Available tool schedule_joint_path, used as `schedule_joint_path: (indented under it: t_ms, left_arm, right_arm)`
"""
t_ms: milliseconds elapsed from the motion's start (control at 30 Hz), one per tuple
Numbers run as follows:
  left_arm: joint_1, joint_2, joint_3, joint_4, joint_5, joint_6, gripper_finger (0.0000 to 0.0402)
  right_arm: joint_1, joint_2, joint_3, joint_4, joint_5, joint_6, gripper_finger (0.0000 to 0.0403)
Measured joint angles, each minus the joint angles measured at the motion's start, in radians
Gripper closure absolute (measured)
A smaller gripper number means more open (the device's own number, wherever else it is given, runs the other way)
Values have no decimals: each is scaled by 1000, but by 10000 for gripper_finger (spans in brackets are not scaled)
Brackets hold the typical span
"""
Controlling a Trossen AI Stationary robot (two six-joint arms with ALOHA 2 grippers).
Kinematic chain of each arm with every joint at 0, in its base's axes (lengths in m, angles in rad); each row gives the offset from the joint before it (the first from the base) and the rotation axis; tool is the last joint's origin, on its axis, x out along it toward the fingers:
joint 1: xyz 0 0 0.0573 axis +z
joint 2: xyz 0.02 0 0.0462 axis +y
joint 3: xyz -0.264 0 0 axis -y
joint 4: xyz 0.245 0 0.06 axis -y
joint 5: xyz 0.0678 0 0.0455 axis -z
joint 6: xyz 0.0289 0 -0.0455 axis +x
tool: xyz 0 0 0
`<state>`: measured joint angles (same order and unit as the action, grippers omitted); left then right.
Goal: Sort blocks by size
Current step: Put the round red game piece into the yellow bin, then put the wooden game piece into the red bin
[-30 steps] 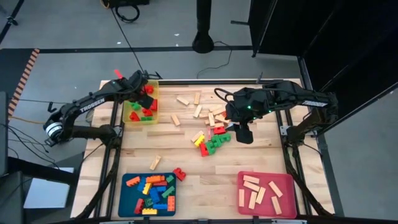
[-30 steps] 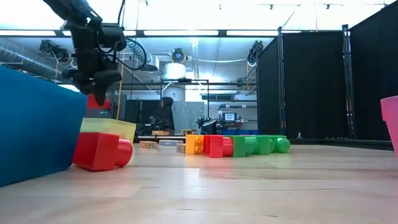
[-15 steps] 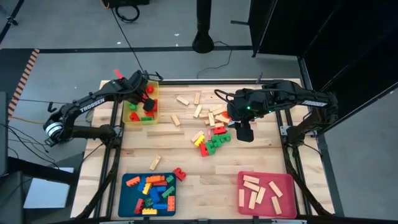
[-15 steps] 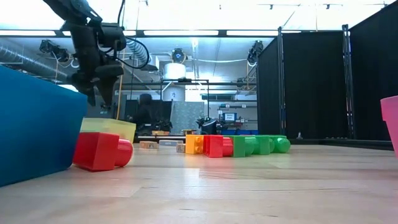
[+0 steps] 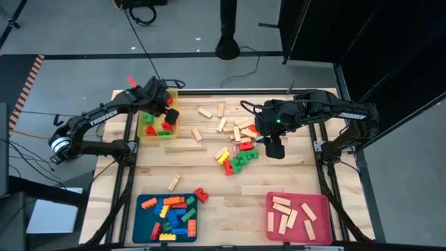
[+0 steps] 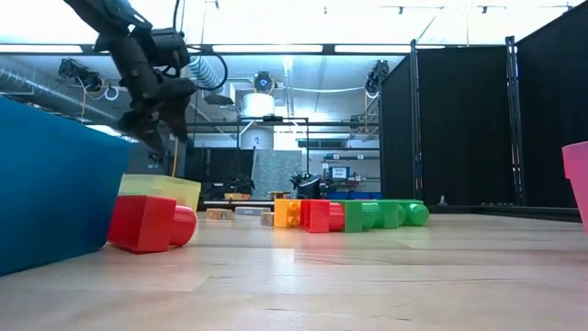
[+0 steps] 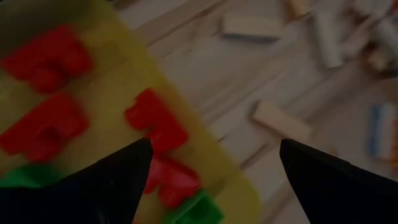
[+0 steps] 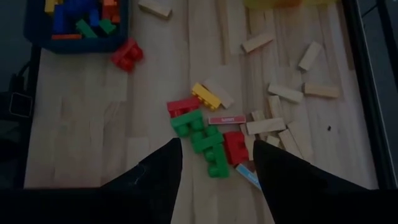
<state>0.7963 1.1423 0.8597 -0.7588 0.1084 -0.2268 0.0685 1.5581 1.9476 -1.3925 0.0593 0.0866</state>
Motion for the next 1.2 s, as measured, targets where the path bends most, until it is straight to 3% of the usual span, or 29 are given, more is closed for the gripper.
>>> schedule_joint_path:
  t_ms: [300, 533, 900, 1200]
  left_arm:
    - [-16, -6, 0, 168, 220, -86, 41]
    - [-104, -13, 0, 385, 358, -161, 41]
    - [-236, -13, 0, 628, 369, -268, 41]
    - [-297, -13, 0, 890, 411, -375, 41]
  right_arm:
    - [0, 0, 0, -3, 0, -17, 194]
    - [0, 0, 0, -18, -1, -39, 195]
    - [0, -29, -1, -11, -118, -99, 202]
    - [0, -204, -1, 147, -203, -103, 210]
